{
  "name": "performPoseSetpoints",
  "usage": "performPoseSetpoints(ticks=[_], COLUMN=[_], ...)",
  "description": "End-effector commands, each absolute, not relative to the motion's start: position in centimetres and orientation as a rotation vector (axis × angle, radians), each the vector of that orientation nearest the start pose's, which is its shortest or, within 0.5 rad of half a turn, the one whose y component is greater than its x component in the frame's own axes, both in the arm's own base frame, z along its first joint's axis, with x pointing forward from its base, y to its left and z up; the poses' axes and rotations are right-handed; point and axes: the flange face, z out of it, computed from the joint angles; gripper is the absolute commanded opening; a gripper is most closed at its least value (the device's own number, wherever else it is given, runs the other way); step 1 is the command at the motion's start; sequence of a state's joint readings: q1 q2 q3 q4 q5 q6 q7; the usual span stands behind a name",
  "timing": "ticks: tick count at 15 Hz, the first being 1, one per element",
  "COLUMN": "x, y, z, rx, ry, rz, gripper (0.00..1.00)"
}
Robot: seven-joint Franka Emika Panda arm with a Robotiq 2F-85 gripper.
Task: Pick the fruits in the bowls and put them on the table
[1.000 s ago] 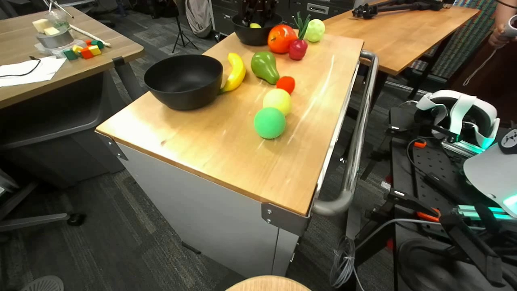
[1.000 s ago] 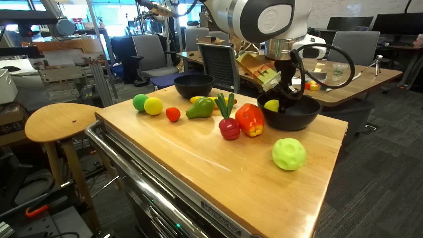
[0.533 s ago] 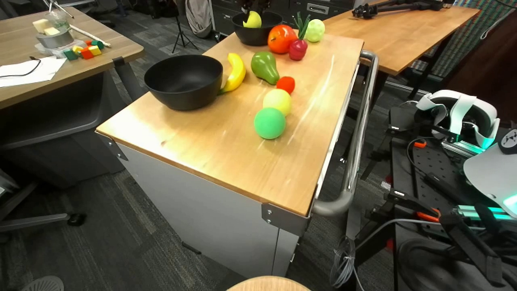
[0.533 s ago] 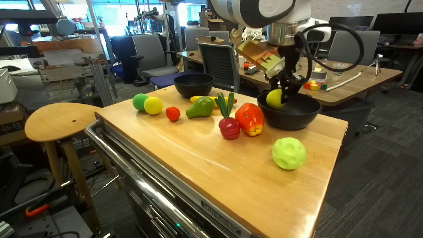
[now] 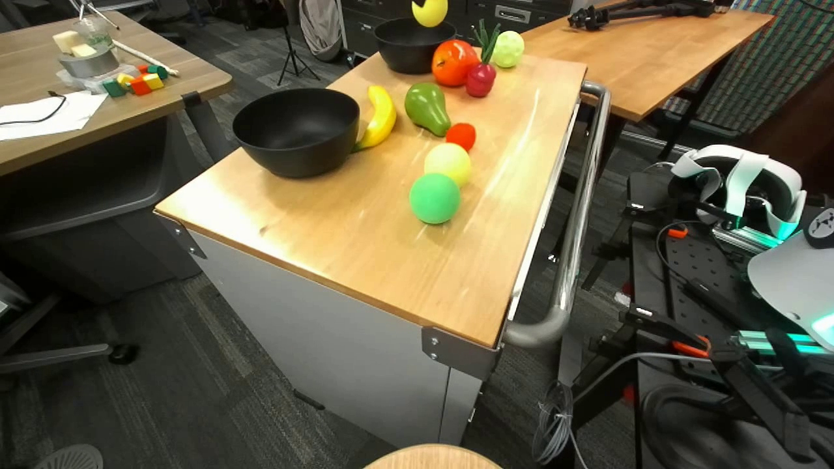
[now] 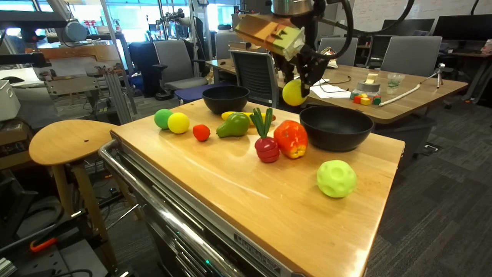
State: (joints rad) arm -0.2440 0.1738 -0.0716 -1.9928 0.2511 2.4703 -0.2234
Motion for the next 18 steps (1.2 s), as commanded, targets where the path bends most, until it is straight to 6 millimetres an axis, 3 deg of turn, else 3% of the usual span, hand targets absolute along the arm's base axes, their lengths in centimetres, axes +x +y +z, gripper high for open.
performPoseSetpoints(ticks=[1, 4, 7, 8, 9, 13, 18], x=[52.6, 48.4, 45.8, 45.4, 45.1, 44.6, 42.3], y=[-17.0, -15.6, -14.3, -13.9, -13.7, -12.1, -9.9], z=[37.4, 33.7, 31.5, 31.1, 31.1, 32.8, 39.8], rx=[-3.012, -3.052, -3.076, -3.078, -3.082, -3.051, -2.991], ry=[0.229, 0.094, 0.012, -0.003, -0.015, -0.078, -0.141], rz=[-0.485, -0.494, -0.529, -0.542, -0.569, -0.671, -0.809], gripper=[0.23, 0.23, 0.23, 0.73, 0.73, 1.0, 1.0])
